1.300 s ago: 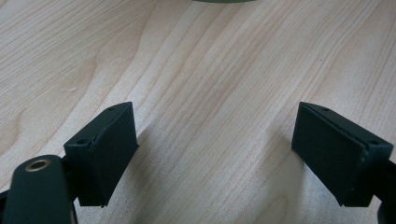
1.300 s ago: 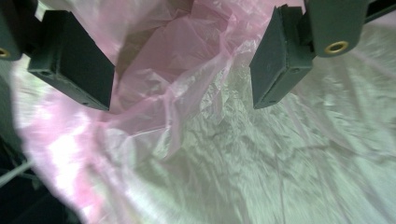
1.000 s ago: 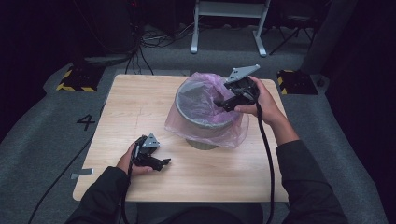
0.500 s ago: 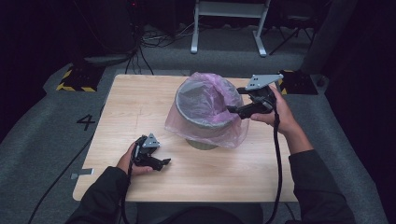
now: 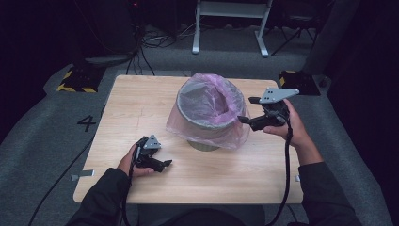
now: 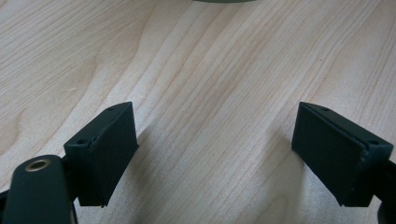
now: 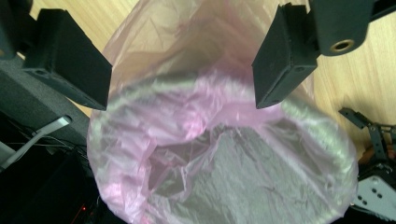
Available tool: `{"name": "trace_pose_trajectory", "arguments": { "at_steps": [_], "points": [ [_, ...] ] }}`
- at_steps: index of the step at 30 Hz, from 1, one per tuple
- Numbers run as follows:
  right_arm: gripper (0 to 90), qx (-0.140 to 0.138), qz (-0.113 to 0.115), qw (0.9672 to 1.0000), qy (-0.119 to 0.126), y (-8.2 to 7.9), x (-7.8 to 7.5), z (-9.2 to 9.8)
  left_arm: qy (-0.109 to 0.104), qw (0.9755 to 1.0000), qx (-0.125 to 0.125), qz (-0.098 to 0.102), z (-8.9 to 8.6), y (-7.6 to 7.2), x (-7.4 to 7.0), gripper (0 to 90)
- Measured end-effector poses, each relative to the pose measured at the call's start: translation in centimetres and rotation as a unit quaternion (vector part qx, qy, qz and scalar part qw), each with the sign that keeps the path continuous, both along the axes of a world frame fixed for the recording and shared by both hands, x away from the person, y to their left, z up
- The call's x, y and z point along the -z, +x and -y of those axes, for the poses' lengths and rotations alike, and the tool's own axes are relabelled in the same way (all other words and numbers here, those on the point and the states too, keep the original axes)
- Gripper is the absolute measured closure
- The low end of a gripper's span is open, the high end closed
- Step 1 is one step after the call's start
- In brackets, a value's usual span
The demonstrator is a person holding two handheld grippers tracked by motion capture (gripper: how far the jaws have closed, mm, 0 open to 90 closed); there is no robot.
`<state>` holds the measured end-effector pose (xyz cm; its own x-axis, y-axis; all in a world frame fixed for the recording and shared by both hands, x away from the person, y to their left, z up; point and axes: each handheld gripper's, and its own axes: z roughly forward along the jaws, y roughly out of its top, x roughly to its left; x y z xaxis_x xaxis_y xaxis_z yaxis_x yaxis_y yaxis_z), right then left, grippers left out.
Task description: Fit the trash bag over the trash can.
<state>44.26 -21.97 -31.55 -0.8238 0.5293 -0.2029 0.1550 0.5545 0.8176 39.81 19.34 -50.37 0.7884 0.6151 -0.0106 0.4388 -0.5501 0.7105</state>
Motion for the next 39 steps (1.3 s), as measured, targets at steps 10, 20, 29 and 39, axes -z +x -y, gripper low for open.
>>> {"name": "trace_pose_trajectory", "arguments": {
  "at_steps": [10,20,29,39],
  "points": [
    [20.2,0.011,0.014,0.9998,-0.009,-1.5,1.6,1.0,0.000,1.0000,0.000,0.000,0.0,0.0,0.0,14.0],
    [19.2,0.023,0.015,0.9993,-0.024,-2.4,3.4,1.3,0.000,1.0000,0.000,0.000,0.0,0.0,0.0,14.0],
    [19.0,0.035,0.001,0.9987,-0.037,-2.7,5.4,1.9,0.000,1.0000,0.000,0.000,0.0,0.0,0.0,14.0],
    [19.2,0.041,-0.027,0.9977,-0.046,-3.2,8.4,2.7,0.000,1.0000,0.000,0.000,0.0,0.0,0.0,14.0]
  ]
}}
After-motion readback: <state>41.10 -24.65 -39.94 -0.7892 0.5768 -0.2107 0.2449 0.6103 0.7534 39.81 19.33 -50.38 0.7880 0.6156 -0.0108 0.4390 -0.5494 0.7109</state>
